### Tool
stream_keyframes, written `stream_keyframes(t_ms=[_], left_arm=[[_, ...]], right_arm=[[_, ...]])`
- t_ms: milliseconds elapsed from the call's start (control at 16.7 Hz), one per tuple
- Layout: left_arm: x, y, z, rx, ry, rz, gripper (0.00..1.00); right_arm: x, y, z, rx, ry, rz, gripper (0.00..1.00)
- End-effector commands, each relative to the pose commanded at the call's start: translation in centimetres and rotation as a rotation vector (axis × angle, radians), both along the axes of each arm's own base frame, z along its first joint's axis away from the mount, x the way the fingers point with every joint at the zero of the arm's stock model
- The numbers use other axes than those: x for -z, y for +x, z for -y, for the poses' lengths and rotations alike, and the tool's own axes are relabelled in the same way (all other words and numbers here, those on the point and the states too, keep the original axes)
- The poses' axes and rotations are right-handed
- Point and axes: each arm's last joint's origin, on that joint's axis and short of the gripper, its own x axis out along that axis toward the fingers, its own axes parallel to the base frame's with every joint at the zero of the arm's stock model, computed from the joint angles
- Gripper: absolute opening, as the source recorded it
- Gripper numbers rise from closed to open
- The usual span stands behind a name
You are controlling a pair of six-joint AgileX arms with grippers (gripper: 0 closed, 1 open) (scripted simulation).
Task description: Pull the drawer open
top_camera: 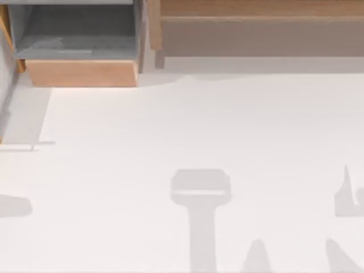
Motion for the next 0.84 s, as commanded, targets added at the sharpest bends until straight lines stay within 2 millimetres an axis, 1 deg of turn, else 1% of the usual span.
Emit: stream_keyframes(t_ms=[480,540,840], left_arm=[[0.0,0.0,0.0,0.0,0.0,0.0,0.98],[0.0,0.0,0.0,0.0,0.0,0.0,1.0],[0.0,0.0,0.0,0.0,0.0,0.0,1.0]], right_arm=[[0.0,0.0,0.0,0.0,0.0,0.0,1.0],[0.0,0.0,0.0,0.0,0.0,0.0,1.0],[0.0,0.0,0.0,0.0,0.0,0.0,1.0]])
